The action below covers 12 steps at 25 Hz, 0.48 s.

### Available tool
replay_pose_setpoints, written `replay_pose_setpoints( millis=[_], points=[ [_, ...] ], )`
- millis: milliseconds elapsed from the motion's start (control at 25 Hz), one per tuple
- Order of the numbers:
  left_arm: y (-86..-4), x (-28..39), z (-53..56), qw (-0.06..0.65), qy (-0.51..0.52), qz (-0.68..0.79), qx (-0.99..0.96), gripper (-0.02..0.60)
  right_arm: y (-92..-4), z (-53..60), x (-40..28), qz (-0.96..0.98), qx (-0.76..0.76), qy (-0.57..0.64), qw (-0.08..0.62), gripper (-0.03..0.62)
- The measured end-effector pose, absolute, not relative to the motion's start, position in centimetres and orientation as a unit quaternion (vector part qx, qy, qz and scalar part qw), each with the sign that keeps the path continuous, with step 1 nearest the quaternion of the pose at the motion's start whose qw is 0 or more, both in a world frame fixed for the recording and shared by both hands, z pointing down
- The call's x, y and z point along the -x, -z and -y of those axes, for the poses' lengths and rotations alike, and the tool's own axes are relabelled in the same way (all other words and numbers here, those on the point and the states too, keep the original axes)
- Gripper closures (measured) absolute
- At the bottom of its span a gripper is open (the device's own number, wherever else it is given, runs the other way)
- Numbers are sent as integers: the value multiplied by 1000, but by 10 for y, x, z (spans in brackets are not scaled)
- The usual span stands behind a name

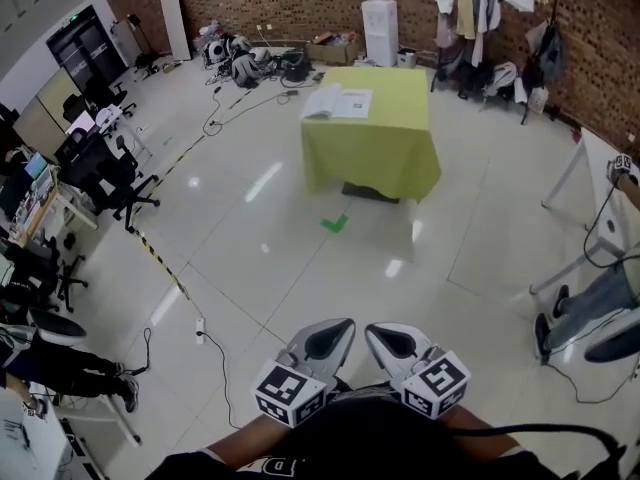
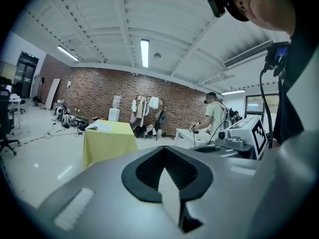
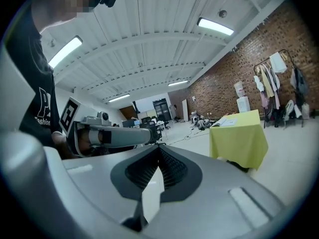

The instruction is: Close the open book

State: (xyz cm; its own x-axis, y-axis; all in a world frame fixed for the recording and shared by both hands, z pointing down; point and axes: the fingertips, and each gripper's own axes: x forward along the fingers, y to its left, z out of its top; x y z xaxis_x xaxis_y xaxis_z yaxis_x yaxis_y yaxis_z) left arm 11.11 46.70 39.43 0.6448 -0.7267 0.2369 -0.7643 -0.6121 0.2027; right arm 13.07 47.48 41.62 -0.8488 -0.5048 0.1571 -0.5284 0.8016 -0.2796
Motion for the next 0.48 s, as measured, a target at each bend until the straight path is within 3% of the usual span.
replay_pose_setpoints(
  millis=[480],
  points=[
    [-396,-67,-417,146,-70,392,-906,574,-416,-429,-96,937,-311,-156,39,586]
  ],
)
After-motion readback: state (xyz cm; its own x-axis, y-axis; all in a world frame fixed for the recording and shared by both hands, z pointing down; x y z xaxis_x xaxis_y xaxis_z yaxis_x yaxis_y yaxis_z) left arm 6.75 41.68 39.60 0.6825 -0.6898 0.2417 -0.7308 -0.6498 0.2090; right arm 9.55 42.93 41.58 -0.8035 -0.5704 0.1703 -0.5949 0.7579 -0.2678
